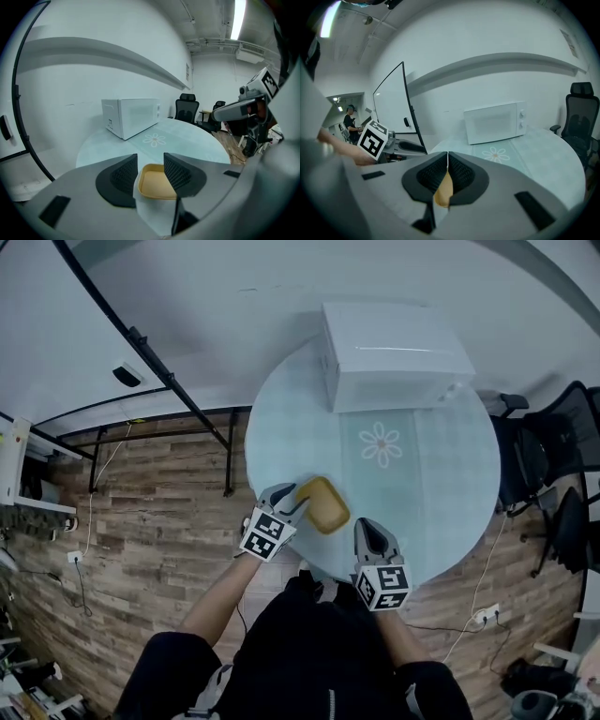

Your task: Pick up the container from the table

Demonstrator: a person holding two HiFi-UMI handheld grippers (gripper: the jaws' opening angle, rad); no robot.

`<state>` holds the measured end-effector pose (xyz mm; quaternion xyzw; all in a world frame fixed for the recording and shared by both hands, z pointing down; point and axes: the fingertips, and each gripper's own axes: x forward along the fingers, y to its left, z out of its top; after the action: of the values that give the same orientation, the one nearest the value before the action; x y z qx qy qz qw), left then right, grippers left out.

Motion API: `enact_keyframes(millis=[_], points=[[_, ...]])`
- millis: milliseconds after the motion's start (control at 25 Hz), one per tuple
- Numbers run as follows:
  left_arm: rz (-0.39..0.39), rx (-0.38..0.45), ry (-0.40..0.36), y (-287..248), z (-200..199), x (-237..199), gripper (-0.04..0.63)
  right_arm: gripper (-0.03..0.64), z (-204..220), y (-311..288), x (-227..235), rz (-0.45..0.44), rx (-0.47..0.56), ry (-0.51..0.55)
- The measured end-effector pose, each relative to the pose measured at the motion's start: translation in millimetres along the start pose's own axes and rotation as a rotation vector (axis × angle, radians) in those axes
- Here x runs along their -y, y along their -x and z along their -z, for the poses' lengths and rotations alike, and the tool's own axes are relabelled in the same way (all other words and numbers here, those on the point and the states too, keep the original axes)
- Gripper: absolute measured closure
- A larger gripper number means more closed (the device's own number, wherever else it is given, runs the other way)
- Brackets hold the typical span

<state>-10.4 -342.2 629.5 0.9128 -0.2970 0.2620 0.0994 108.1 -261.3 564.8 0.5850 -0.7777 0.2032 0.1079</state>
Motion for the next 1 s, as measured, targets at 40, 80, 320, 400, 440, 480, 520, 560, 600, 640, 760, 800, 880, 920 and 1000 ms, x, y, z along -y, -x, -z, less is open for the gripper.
enact_keyframes(millis=[40, 80, 320, 400, 440, 480, 520, 560, 600, 640, 760, 800, 880, 920, 1000], points=[[0.002, -0.009, -0.002, -5.7, 2.5, -1.0, 0.433, 0.592, -0.1, -0.4, 3.8, 0.004, -0.001, -0.003], [0.003, -0.020, -0.004, -11.3, 5.7, -2.6, 0.433, 0.592, -0.5, -1.2, 7.1, 0.007, -0.001, -0.007], [0.016, -0.107, -0.023, -45.4, 26.9, -13.9, 0.433, 0.592, -5.9, -12.3, 24.1, -0.002, -0.007, -0.008], [0.024, -0.127, -0.027, -56.6, 31.8, -16.2, 0.433, 0.592, -8.9, -15.2, 31.5, -0.002, -0.007, -0.006], [0.028, -0.139, -0.031, -62.2, 34.8, -17.4, 0.433, 0.592, -10.0, -16.4, 35.0, -0.001, -0.008, -0.008], [0.033, -0.152, -0.036, -68.1, 38.5, -19.0, 0.433, 0.592, -10.7, -17.6, 38.1, -0.002, -0.009, -0.010], [0.037, -0.165, -0.038, -73.9, 42.9, -20.8, 0.433, 0.592, -10.9, -18.8, 40.7, -0.003, -0.011, -0.011], [0.041, -0.183, -0.036, -79.1, 48.2, -22.6, 0.433, 0.592, -10.7, -19.9, 42.9, -0.005, -0.015, -0.012], [0.045, -0.202, -0.033, -83.7, 53.8, -24.1, 0.433, 0.592, -10.2, -20.8, 44.7, -0.008, -0.020, -0.012], [0.050, -0.221, -0.030, -87.8, 59.1, -25.0, 0.433, 0.592, -9.4, -21.4, 46.6, -0.010, -0.025, -0.012], [0.062, -0.263, -0.028, -98.5, 70.2, -25.5, 0.433, 0.592, -7.4, -22.6, 53.1, -0.015, -0.035, -0.013], [0.064, -0.271, -0.027, -101.6, 73.3, -25.7, 0.433, 0.592, -7.0, -23.0, 55.1, -0.015, -0.037, -0.014], [0.068, -0.290, -0.024, -106.8, 80.0, -26.4, 0.433, 0.592, -6.0, -23.0, 58.1, -0.016, -0.041, -0.016], [0.071, -0.303, -0.023, -109.1, 84.1, -26.6, 0.433, 0.592, -5.0, -22.7, 59.0, -0.016, -0.043, -0.017], [0.077, -0.326, -0.026, -114.6, 92.2, -27.7, 0.433, 0.592, -2.4, -21.4, 61.1, -0.016, -0.049, -0.018]])
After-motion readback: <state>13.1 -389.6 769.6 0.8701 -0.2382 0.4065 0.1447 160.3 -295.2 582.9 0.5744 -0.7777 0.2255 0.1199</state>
